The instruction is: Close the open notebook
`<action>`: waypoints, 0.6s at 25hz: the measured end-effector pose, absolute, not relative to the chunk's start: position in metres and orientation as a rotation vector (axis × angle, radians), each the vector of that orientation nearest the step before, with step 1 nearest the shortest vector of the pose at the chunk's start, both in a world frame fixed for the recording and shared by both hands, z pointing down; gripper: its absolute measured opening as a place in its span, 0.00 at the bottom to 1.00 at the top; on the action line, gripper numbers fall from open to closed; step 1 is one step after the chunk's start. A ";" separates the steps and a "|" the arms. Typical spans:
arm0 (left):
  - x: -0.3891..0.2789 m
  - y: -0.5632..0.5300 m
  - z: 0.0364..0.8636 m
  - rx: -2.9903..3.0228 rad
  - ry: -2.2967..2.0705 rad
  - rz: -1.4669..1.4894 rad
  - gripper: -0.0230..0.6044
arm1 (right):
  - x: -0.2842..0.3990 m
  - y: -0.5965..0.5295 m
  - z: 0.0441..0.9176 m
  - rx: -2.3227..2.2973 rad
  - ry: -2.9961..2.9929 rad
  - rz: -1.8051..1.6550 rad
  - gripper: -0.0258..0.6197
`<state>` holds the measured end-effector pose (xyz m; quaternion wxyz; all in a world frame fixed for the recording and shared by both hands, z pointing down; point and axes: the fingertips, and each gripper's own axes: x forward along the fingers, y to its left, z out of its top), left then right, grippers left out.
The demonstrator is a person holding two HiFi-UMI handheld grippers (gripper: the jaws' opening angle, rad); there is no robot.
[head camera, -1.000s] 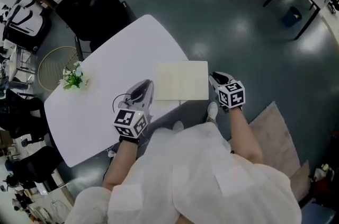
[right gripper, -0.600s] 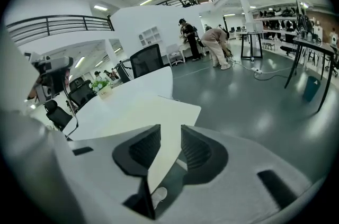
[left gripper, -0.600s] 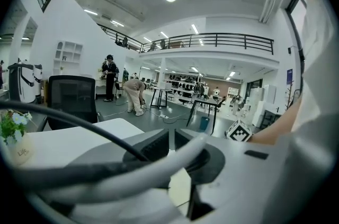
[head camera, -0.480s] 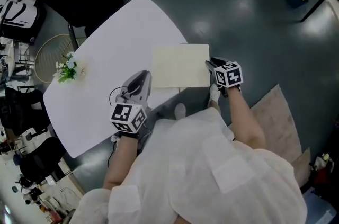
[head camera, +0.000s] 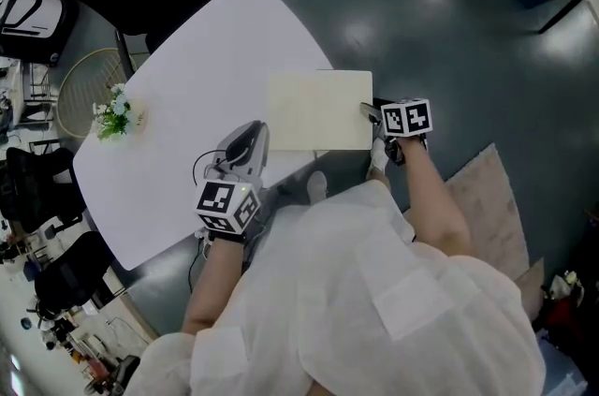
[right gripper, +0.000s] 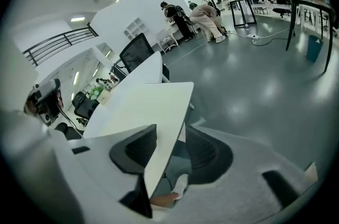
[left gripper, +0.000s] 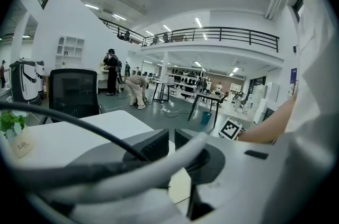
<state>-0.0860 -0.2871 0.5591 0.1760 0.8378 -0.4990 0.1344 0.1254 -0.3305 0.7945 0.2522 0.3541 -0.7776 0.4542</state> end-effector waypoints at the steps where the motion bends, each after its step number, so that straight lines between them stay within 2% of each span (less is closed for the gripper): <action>1: -0.086 -0.288 0.559 2.372 -1.413 0.379 0.09 | 0.124 -0.330 0.795 0.953 -2.112 1.244 0.30; 15: -0.097 -0.280 0.548 2.394 -1.419 0.324 0.09 | 0.118 -0.331 0.742 1.042 -2.190 1.227 0.28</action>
